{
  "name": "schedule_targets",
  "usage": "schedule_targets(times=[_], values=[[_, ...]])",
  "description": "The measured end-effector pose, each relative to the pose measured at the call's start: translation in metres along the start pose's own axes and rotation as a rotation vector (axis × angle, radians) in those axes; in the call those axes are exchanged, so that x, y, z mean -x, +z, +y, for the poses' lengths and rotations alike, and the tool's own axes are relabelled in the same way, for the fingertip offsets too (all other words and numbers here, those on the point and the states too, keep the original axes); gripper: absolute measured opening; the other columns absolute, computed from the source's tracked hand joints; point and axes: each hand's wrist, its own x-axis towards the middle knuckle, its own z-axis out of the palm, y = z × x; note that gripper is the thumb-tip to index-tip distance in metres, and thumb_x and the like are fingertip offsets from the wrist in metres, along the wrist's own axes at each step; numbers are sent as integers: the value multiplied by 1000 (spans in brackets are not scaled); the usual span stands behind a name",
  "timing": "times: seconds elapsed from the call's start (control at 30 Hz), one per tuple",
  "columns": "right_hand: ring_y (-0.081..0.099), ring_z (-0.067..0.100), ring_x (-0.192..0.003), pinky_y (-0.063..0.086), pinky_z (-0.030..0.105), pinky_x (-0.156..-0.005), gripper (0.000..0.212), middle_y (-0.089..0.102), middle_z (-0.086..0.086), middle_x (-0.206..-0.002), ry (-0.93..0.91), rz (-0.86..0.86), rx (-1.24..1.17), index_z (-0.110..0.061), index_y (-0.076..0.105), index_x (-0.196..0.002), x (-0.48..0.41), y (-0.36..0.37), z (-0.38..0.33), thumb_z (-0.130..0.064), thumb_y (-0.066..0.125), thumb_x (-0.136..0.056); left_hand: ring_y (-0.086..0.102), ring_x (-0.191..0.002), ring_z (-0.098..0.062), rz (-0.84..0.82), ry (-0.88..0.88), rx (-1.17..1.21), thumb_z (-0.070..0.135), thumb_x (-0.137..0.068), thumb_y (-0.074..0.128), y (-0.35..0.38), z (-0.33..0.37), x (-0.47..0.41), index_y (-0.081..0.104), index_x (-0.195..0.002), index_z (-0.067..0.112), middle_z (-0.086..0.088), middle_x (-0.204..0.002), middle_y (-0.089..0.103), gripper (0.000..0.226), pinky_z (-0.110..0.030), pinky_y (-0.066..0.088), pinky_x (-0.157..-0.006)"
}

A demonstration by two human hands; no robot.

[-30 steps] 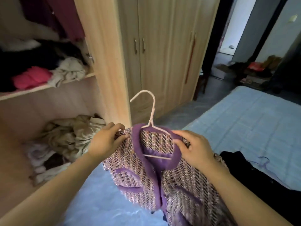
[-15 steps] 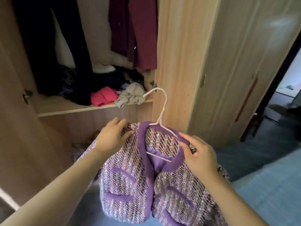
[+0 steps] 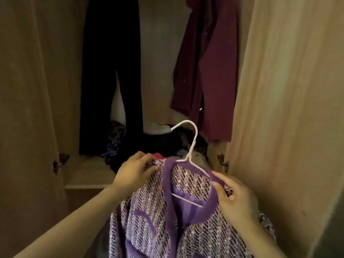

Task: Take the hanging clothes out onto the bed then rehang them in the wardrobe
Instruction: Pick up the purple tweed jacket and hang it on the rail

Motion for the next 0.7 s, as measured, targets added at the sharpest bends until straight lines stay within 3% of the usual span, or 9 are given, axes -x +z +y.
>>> schedule_targets(times=[0.1, 0.23, 0.37, 0.47, 0.53, 0.63, 0.7], values=[[62, 4, -65, 48, 26, -57, 24, 49, -40, -87, -19, 65, -10, -45, 65, -105, -60, 4, -6, -36, 66, -83, 55, -100, -15, 93, 56, 2, 61, -86, 45, -6, -6, -60, 56, -112, 34, 8, -108, 53, 40, -35, 48, -78], [60, 6, -57, 52, 33, -59, 22, 55, -31, -81, -65, 167, 4, -44, 67, -103, -144, 3, -18, -37, 66, -82, 54, -97, -14, 222, 132, 10, 50, -91, 51, -19, -7, -148, 56, -110, 32, 8, -102, 53, 27, -34, 47, -77], [57, 1, -52, 46, 27, -56, 22, 57, -25, -79, -115, 262, 81, -46, 66, -103, -225, -2, -31, -38, 66, -82, 54, -95, -16, 302, 185, 76, 61, -84, 37, -23, -8, -236, 54, -105, 34, 7, -94, 51, 38, -38, 46, -80], [55, -2, -45, 36, 21, -48, 19, 50, -24, -53, -114, 319, 118, -48, 65, -99, -279, -3, -38, -40, 66, -82, 53, -102, -21, 371, 203, 91, 54, -89, 43, -23, -5, -299, 58, -109, 29, 3, -99, 53, 36, -37, 43, -82], [51, 2, -38, 39, 23, -48, 17, 50, -22, -41, -117, 359, 141, -42, 68, -98, -316, -6, -45, -39, 65, -82, 52, -107, -22, 405, 225, 119, 47, -93, 47, -27, -2, -340, 59, -114, 27, 0, -106, 55, 32, -38, 41, -86], [56, 8, -49, 46, 25, -50, 17, 64, -14, -59, -154, 416, 190, -34, 70, -99, -366, -14, -66, -30, 66, -83, 50, -112, -22, 425, 293, 177, 45, -95, 44, -41, 1, -399, 56, -121, 28, -1, -114, 55, 33, -40, 37, -91], [59, 16, -57, 39, 10, -48, 19, 64, -9, -66, -223, 467, 172, -25, 71, -100, -396, -19, -81, -18, 67, -83, 49, -114, -22, 452, 354, 190, 44, -96, 42, -50, 3, -435, 53, -126, 28, -1, -118, 54, 35, -40, 36, -94]])
